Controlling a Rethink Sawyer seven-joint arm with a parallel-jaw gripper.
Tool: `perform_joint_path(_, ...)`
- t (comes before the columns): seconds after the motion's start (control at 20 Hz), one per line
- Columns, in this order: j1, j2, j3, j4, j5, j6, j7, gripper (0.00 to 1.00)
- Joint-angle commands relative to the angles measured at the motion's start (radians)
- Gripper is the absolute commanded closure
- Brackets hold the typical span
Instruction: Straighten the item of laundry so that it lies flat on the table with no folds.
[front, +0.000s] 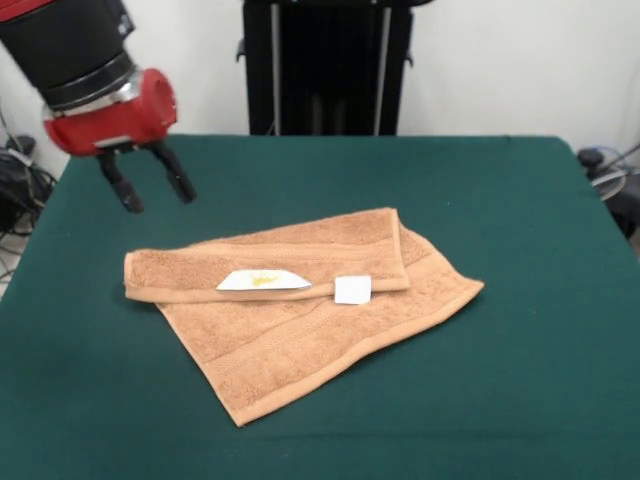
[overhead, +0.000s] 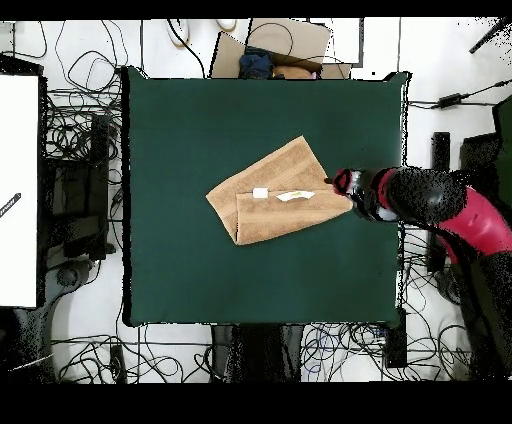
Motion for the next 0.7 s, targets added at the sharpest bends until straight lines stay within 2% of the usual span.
perform_joint_path(0.05,0.214,-0.147,-0.094,0.055,-0.06,-0.068,0.208,0.0)
perform_joint_path(0.45,0.454,-0.21,-0.261,0.029,-0.02,-0.053,0.403,0.0)
perform_joint_path(0.7,0.553,-0.181,-0.332,-0.009,0.011,-0.064,0.457,0.0)
